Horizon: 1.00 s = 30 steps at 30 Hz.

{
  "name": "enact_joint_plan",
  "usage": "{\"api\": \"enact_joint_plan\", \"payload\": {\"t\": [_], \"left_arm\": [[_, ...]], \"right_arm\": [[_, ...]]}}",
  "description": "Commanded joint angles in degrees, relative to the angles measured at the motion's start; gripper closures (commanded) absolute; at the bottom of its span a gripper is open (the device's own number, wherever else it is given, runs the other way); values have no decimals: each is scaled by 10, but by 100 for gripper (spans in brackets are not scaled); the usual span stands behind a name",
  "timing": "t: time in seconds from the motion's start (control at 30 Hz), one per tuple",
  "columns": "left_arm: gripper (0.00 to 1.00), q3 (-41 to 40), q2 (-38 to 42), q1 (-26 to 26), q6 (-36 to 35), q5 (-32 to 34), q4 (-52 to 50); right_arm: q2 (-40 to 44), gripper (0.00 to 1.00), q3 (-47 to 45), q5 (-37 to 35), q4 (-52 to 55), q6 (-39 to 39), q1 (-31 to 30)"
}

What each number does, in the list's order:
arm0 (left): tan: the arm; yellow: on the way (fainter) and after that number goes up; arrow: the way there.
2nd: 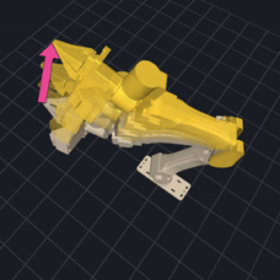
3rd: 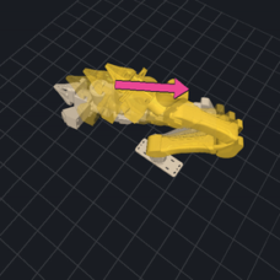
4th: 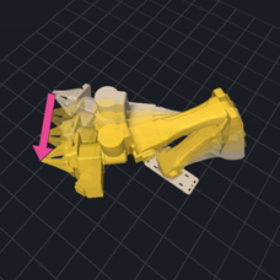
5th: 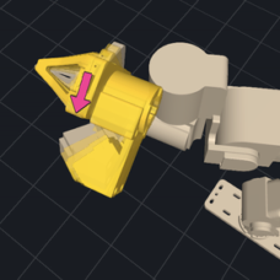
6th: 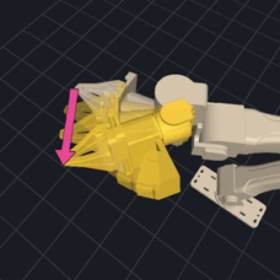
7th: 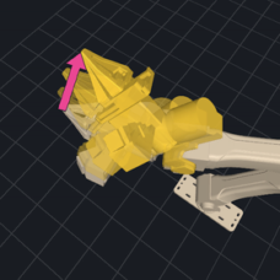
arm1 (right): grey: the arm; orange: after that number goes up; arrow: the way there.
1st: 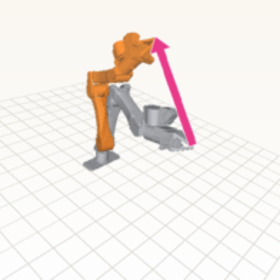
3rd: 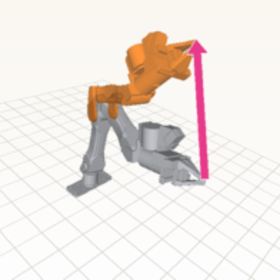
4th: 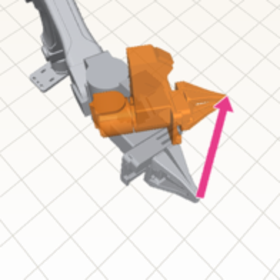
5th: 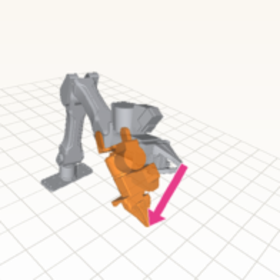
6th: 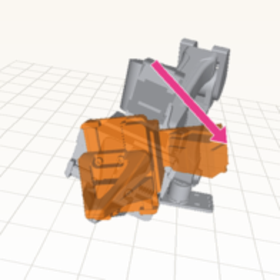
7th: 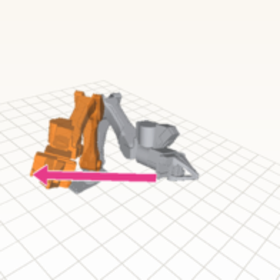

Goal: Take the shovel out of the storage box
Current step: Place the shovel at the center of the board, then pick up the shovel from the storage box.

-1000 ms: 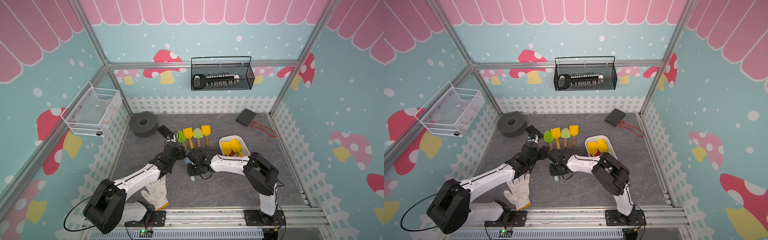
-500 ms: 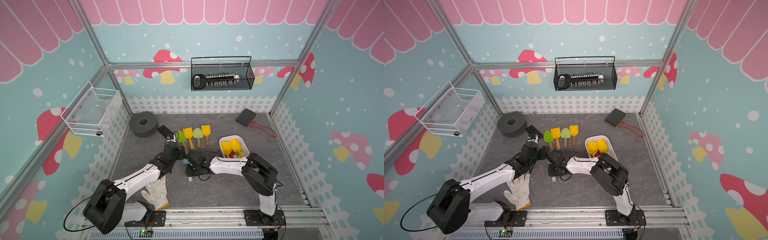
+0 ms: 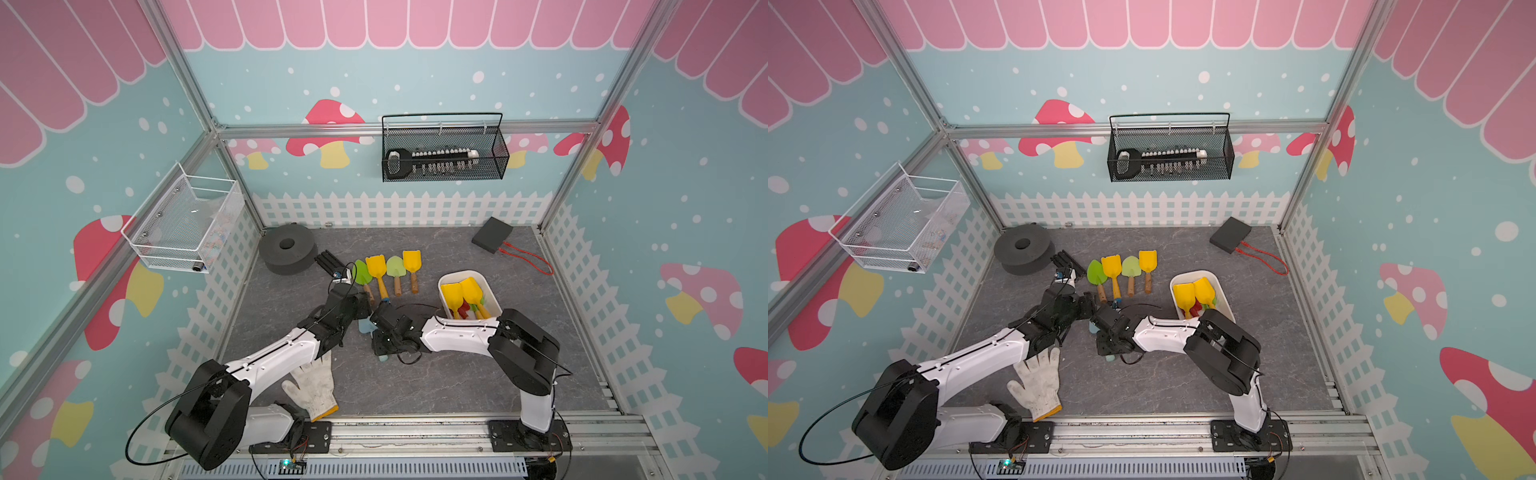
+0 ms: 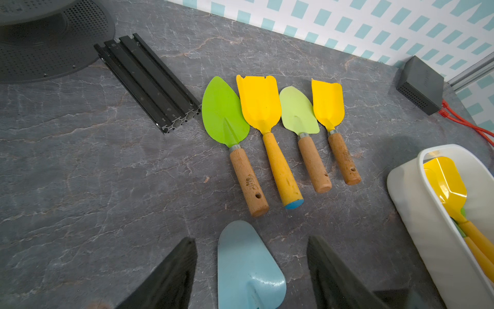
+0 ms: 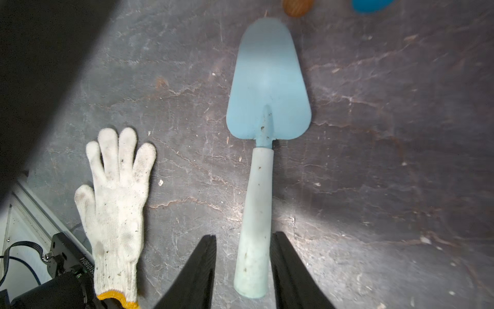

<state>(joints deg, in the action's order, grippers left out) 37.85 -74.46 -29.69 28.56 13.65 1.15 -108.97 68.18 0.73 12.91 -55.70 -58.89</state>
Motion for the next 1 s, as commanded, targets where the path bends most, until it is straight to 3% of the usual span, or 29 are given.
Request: {"api": "enact_joint_plan", "payload": {"t": [0.0,0.37,0.57,0.73,0.97], "left_arm": [[30,-6,9,3,9,-11,7],[30,-12,16,2,1,-38,25],[30,-9,18,-20,-9,-49,34],[31,0,7,-59,-32,-44,45],[31,3,-3,-98,-60,-89,82]], "right_arm": [[47,61,-9,-28,18,20,-9],[129,60,-16,-52,98,116,-3],[158,62,-27,1,106,173,32],[186,60,-52,57,109,206,85],[249,60,-98,99,143,271,187]]}}
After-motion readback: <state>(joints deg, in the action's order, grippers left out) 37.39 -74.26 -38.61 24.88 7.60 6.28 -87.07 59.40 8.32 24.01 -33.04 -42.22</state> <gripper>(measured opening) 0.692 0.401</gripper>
